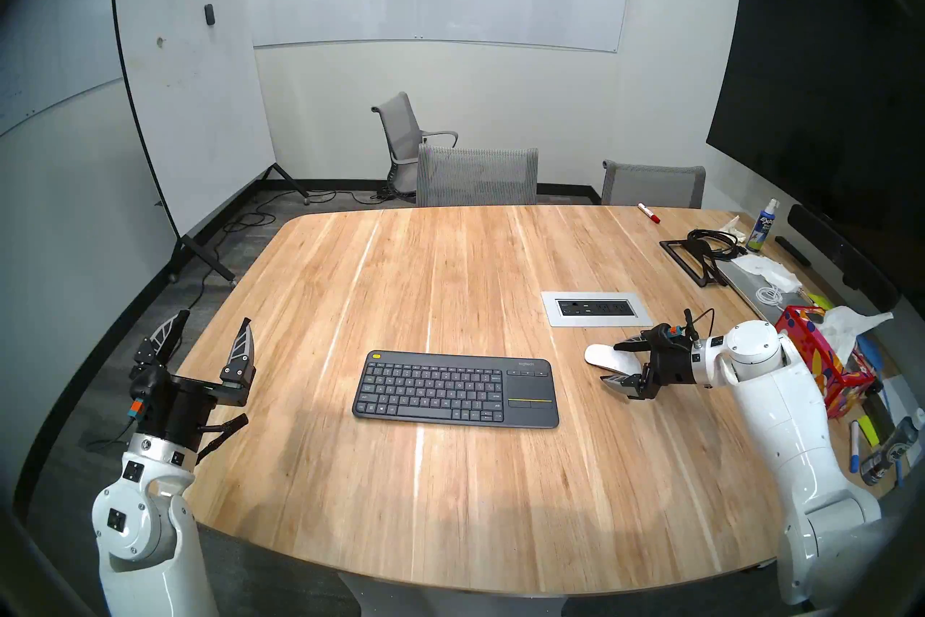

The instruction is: Put the mouse beside the keyboard

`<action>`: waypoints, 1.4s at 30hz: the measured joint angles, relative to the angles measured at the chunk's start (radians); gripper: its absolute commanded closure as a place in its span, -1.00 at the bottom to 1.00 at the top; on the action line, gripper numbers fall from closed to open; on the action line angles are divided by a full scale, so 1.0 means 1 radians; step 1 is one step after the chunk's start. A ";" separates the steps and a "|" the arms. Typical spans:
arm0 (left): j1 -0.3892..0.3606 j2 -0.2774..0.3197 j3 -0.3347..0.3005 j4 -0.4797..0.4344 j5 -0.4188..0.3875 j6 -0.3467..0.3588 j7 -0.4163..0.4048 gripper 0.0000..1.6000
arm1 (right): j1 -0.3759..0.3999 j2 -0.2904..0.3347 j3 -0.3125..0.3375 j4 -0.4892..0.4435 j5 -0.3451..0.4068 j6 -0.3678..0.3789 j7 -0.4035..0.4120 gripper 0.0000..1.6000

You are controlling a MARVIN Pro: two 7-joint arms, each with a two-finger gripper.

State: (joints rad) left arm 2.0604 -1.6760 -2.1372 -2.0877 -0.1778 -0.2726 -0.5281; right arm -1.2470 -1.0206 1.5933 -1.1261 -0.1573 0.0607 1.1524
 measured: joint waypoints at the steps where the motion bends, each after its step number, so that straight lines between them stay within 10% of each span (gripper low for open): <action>1: 0.000 0.000 0.000 0.000 0.000 0.000 0.000 -1.00 | 0.001 0.000 -0.001 0.001 -0.002 -0.002 -0.003 -1.00; 29: -0.009 -0.015 -0.010 0.000 0.006 0.003 -0.017 -1.00 | 0.063 -0.005 -0.011 0.099 -0.022 0.034 0.009 -0.98; 32: -0.010 -0.016 -0.011 0.000 0.007 0.003 -0.018 -1.00 | 0.076 -0.009 -0.018 0.113 -0.023 0.036 0.013 1.00; 42: -0.014 -0.021 -0.014 0.000 0.010 0.004 -0.024 -1.00 | 0.102 -0.024 -0.025 0.138 -0.024 0.024 0.003 1.00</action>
State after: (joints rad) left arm 2.0468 -1.6973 -2.1514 -2.0877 -0.1683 -0.2684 -0.5523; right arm -1.1449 -1.0449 1.5681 -0.9879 -0.1812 0.0846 1.1553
